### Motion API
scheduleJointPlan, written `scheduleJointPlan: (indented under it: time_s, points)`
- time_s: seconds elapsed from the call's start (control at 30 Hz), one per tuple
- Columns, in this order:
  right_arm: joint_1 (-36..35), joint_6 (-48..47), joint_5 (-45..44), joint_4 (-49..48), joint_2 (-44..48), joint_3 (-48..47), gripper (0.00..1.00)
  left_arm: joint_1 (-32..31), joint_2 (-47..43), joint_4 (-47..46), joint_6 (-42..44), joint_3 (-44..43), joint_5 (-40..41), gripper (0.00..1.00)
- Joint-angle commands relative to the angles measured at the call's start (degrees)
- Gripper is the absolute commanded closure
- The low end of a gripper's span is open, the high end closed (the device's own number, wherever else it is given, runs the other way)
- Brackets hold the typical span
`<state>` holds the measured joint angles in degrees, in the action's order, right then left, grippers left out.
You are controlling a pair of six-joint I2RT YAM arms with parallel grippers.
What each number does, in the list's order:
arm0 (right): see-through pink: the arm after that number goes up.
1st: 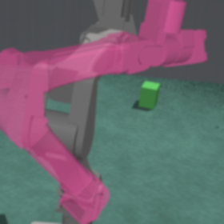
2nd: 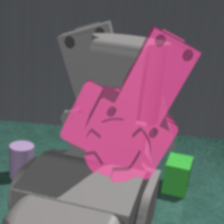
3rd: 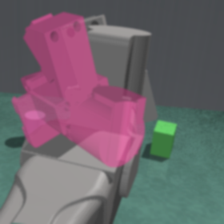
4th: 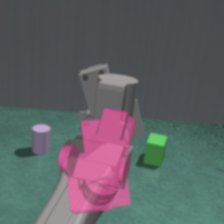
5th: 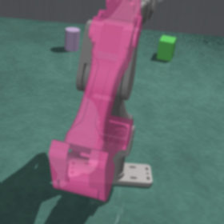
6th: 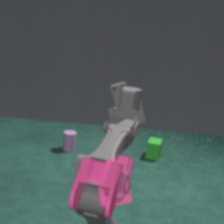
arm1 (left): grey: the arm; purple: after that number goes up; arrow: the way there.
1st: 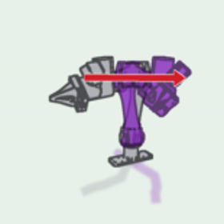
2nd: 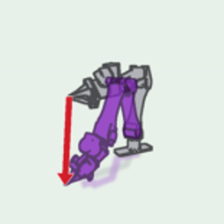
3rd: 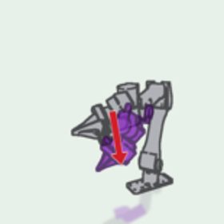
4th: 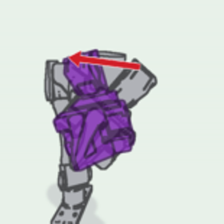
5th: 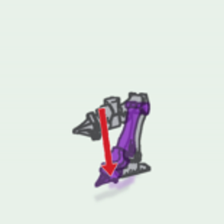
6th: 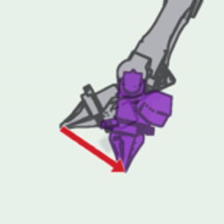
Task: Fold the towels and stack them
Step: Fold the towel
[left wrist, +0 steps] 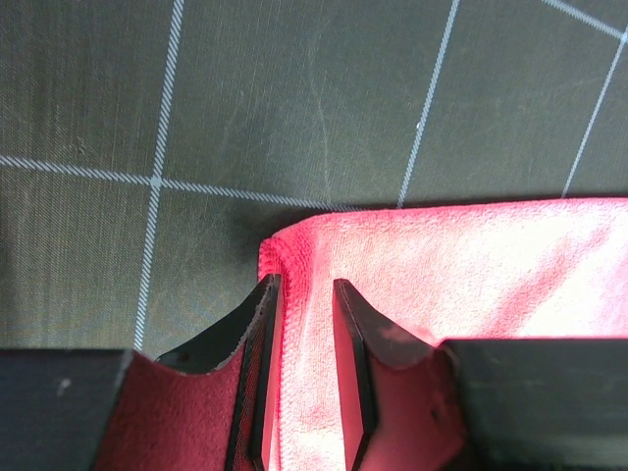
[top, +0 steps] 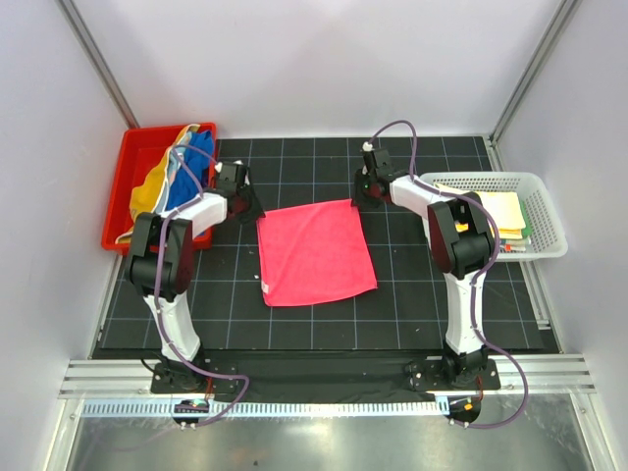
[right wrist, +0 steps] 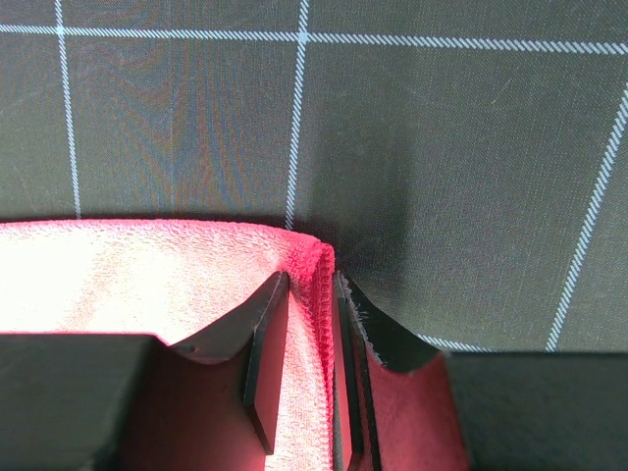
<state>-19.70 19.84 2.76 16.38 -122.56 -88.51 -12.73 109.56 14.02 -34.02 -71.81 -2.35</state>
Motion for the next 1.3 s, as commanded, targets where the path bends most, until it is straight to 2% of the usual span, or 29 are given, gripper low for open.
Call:
scheduleJointPlan:
  time_s: [0.0, 0.17, 0.3, 0.6, 1.27]
  points:
    - [0.2, 0.0, 0.5, -1.2, 0.0, -1.9, 0.69, 0.2, -1.6, -2.8, -0.3, 1.3, -1.4, 0.69]
    - [0.2, 0.0, 0.6, -1.2, -0.3, -1.9, 0.69, 0.2, -0.9, -3.2, -0.7, 1.4, -2.0, 0.71]
    - [0.2, 0.1, 0.6, -1.3, -0.6, -1.9, 0.69, 0.3, -1.4, -3.5, -0.9, 1.4, -1.7, 0.77]
    - [0.2, 0.0, 0.6, -1.3, -1.2, -1.9, 0.69, 0.3, -1.4, -3.6, -0.1, 0.4, -1.7, 1.0]
    - [0.5, -0.1, 0.2, -1.0, -2.2, -2.2, 0.69, 1.7, -3.6, -2.2, -0.2, -0.5, -1.2, 1.0]
